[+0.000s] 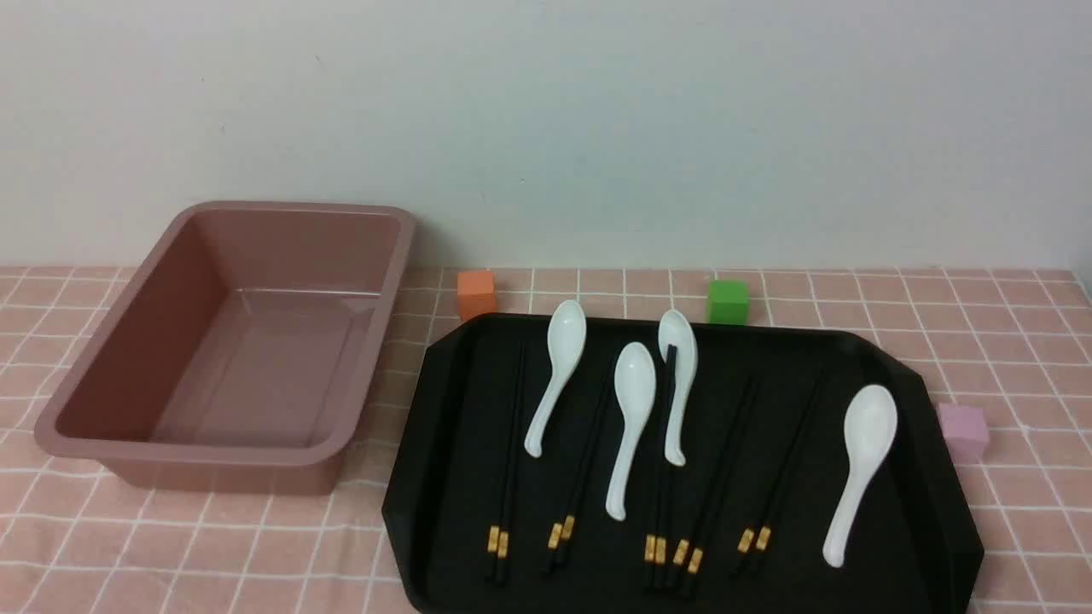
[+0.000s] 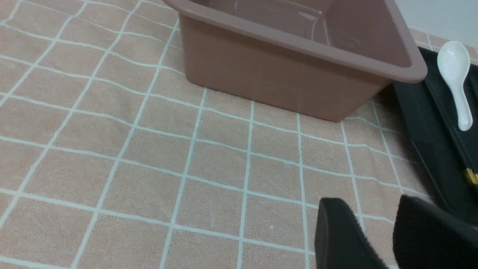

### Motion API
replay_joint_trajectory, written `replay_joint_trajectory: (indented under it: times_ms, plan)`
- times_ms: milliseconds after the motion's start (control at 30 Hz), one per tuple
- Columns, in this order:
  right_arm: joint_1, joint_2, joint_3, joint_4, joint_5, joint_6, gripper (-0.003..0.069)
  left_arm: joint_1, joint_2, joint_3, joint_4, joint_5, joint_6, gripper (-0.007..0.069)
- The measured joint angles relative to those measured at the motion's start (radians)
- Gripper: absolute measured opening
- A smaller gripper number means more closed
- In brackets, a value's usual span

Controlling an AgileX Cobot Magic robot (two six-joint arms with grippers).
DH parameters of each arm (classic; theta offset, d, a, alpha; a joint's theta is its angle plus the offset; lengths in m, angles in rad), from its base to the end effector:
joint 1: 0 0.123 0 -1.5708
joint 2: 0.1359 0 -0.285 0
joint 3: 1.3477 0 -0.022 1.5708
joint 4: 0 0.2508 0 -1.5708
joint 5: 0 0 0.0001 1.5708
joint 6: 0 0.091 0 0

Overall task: On pink tablecloth take chopsticks from black tray and put them in box.
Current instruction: 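Reach over to the black tray and grasp a pair of chopsticks with the left gripper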

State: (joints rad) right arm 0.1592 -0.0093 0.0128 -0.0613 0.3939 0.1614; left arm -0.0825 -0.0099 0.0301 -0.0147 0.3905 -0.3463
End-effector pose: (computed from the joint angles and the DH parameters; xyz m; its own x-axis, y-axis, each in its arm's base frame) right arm 0.0517 0.0061 0.1741 -0.3134 0.0556 -0.9480 -0.1042 0.9902 0.0925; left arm 0.0521 -0.0048 0.1685 -0.3274 -0.3263 -0.8868 -0.0295 0.9416 -0.3356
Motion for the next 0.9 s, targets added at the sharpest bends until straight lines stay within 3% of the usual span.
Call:
replay_joint_trajectory:
  times_ms: [767,900]
  plan:
    - [0.000,0.000,0.000,-0.001,0.000,0.000,0.0240,0.000,0.000,0.000,-0.004,-0.016,0.000,0.0239]
    - [0.000,0.000,0.000,-0.001,0.000,0.000,0.0240,0.000,0.000,0.000,-0.101,-0.093,-0.064,0.0239]
